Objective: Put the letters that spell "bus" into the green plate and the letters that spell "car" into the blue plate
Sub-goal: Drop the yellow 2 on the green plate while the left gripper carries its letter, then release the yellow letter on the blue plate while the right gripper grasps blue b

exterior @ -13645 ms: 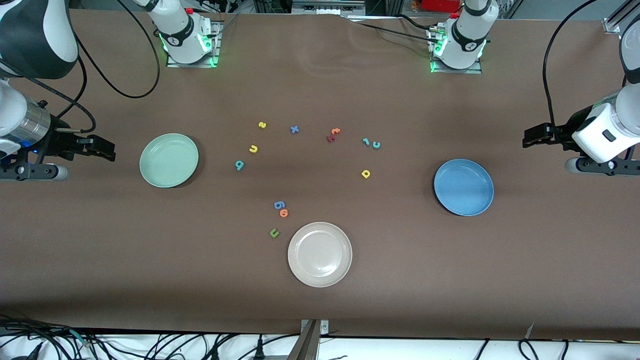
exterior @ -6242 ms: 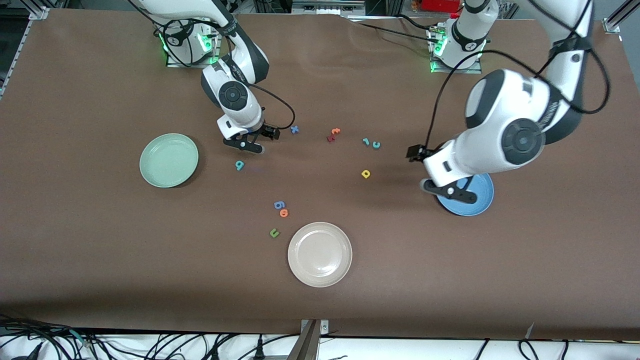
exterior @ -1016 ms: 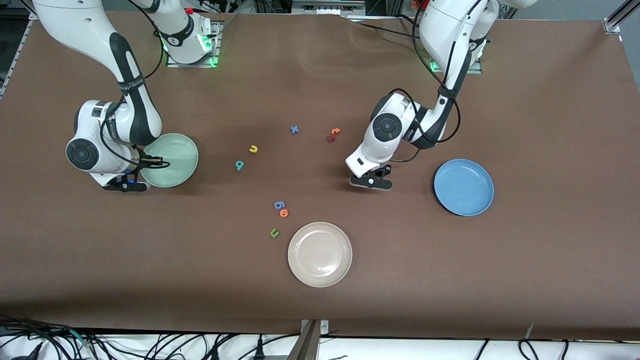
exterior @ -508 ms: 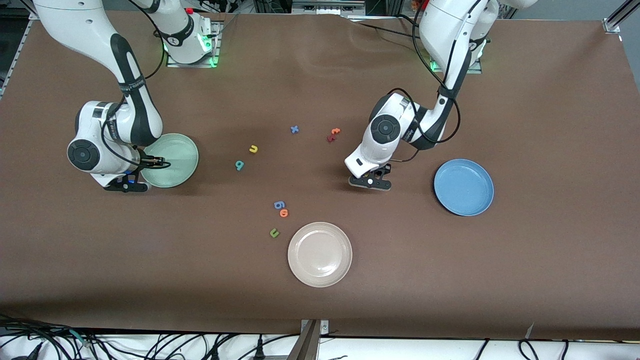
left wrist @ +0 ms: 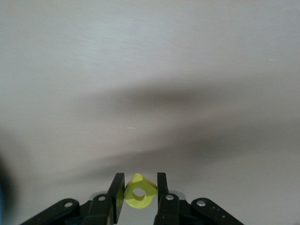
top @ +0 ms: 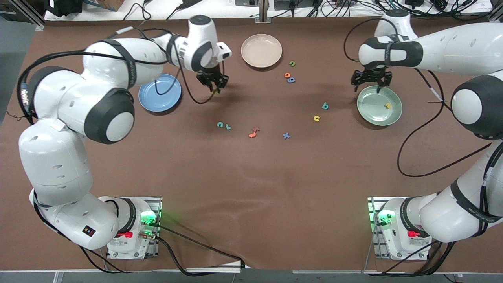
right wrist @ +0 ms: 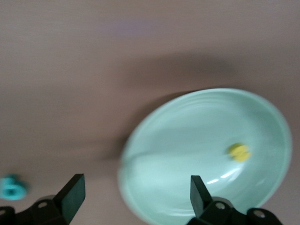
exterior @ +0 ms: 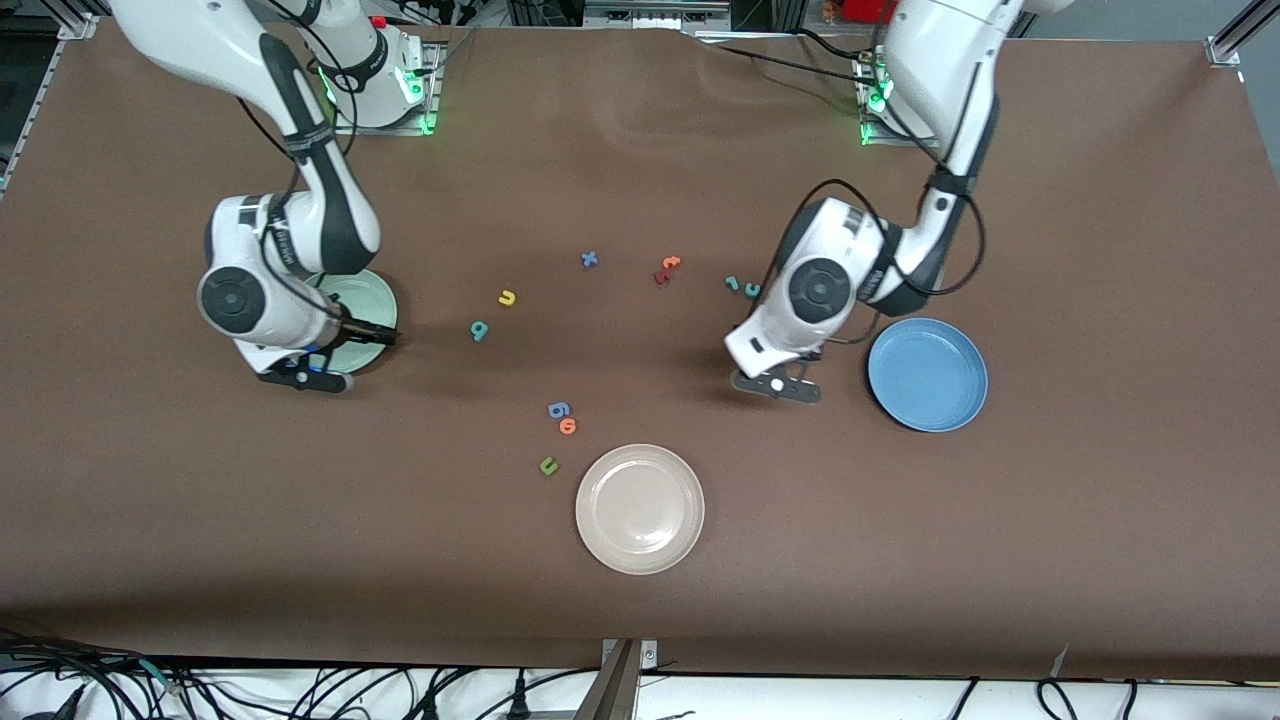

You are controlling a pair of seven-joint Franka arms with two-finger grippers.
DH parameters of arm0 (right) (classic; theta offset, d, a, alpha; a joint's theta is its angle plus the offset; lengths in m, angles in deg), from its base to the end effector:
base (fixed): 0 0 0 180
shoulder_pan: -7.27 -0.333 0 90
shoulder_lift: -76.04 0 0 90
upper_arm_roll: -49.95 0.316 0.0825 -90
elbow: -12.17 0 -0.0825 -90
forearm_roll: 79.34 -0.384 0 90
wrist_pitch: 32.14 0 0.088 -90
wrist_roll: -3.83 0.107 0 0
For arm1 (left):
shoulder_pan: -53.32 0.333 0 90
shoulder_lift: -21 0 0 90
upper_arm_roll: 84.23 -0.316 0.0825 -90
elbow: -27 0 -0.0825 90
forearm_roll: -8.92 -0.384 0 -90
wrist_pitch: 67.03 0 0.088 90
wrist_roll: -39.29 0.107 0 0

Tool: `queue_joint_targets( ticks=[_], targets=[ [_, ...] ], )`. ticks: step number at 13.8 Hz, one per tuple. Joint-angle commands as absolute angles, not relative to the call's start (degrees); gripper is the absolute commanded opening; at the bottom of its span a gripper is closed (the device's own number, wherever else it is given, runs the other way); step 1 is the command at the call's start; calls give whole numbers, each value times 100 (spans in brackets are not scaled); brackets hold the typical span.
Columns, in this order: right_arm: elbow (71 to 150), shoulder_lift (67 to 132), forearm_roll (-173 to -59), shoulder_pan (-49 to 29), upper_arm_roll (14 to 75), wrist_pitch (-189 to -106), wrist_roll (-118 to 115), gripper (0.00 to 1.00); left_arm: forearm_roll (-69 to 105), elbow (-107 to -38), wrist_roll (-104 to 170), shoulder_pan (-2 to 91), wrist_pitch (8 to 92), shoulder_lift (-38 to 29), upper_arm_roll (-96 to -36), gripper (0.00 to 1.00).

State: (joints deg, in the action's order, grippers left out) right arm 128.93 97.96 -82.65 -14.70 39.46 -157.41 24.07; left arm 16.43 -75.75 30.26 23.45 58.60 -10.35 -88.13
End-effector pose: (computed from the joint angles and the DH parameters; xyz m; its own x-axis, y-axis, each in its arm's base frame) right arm 0.5593 0.1169 0.2404 0.9608 -0.1921 -0.2001 -0.1738 -0.9791 0.1053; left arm 0.5717 -0.2868 0.2339 0.9638 -0.2171 -0.1545 -0.2143 -0.9761 0.0350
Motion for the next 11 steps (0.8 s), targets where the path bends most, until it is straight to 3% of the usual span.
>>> queue_joint_targets(
  ticks=[1, 11],
  targets=[
    [12705, 9784, -8320, -1427, 4413, -15703, 3446, 99, 1507, -7759, 3777, 2738, 5506, -678, -8774, 26],
    [12827, 10434, -8320, -1549, 5276, -16853, 5437, 99, 980, -8742, 5458, 4066, 5741, 131, -8766, 25]
  ],
)
